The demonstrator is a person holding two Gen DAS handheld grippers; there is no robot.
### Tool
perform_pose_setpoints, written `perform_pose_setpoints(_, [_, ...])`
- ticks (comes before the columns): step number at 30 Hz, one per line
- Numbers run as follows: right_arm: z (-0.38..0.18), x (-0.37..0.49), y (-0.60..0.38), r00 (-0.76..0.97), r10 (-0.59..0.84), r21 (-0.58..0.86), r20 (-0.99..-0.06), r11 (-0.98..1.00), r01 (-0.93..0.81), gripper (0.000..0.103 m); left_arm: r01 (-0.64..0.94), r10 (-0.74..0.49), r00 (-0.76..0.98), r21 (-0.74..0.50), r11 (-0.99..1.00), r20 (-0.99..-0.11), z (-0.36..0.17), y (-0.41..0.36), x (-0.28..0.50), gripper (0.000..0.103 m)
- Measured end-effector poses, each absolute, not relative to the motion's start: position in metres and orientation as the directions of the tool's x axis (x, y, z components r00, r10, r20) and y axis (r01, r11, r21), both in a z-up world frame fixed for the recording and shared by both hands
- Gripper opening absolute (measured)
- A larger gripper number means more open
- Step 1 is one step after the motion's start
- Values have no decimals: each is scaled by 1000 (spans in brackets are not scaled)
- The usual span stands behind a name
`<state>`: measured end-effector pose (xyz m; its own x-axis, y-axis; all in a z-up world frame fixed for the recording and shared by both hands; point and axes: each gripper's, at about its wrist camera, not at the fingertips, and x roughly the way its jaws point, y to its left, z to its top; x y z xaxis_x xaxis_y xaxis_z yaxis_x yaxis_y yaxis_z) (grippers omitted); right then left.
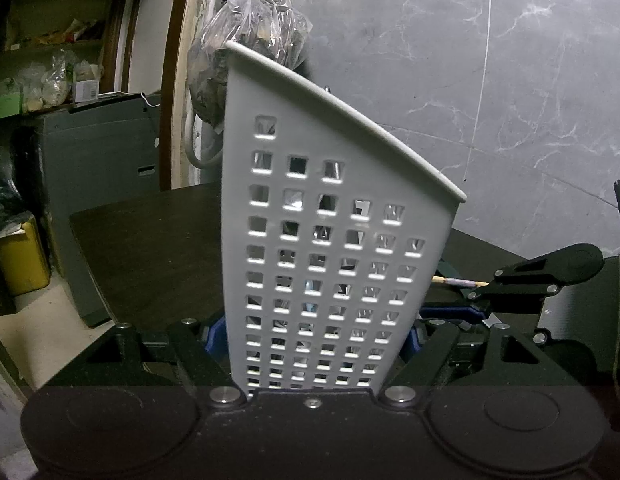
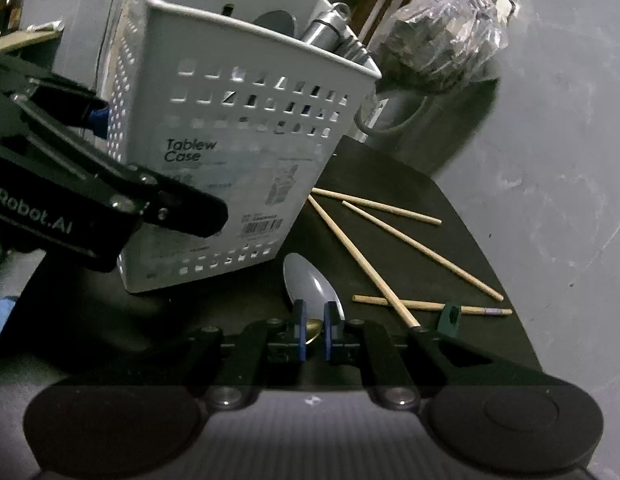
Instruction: Organize utensils
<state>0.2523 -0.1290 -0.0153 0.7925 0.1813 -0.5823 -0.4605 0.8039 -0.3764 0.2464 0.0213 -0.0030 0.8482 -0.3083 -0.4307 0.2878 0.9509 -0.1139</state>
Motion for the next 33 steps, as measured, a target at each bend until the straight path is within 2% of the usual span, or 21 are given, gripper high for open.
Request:
perform_pose_setpoints(7, [-16,254,-130,788,197,-343,-583,820,-459,13,288,-308,848,-114,951,-431,-3,21,247,79])
perform_pose_setpoints(14, [-19,246,-119,798,201,-382,-569,794,-473,11,288,-309,848,-115,951,-430,-3,22,247,79])
perform_pose_setpoints(18, [-19,247,-121,786,205,-343,-583,815,-467,19,288,-309,848,-116,951,-430,-3,22,247,79])
perform_pose_setpoints(21, [-19,248,-121,785,204,-316,-585,834,-452,20,289,-311,848,-117,950,-430,-3,21,247,79])
perform_pose_setpoints(33, [-14,261,-128,779,190,-212,-597,900,-381,21,290,-313,847,-121,949,-430,-3,21,247,79])
